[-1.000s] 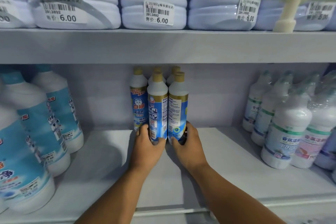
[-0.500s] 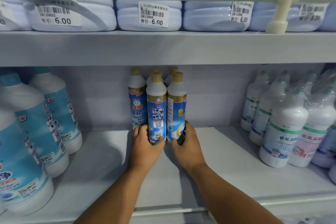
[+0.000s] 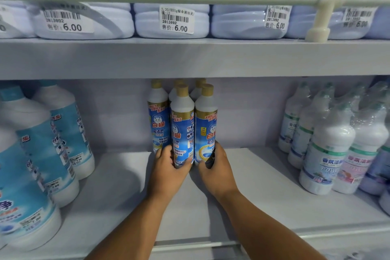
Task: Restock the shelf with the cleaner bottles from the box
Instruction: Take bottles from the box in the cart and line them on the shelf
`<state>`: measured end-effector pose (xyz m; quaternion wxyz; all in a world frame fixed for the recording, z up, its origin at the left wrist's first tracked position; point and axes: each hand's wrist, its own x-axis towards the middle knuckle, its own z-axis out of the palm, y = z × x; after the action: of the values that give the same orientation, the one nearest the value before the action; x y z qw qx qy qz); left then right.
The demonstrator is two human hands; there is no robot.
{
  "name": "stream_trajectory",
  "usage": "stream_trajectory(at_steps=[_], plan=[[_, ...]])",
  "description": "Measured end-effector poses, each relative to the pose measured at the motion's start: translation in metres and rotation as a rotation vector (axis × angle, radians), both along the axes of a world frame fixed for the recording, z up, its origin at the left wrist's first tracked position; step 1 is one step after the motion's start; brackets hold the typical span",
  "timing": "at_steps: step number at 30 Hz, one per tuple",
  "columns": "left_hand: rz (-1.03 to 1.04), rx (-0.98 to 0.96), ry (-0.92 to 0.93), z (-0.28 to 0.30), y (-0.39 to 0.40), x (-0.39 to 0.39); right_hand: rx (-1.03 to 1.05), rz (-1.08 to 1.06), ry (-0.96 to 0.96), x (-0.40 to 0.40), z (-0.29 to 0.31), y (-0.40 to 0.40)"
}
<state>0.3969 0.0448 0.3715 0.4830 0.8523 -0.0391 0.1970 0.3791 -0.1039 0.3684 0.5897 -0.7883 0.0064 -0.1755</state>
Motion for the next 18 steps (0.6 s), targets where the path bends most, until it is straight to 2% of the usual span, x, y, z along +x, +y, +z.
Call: stream_trajectory(at_steps=[9, 18], plan=[[0.023, -0.039, 0.068, 0.0039, -0.0033, -0.0045, -0.037, -0.011, 0.043, -0.0018, 0.0033, 0.0005], [0.031, -0.029, 0.016, -0.0028, -0.0008, 0.0018, -0.041, -0.017, 0.034, -0.0012, 0.0020, 0.0008]])
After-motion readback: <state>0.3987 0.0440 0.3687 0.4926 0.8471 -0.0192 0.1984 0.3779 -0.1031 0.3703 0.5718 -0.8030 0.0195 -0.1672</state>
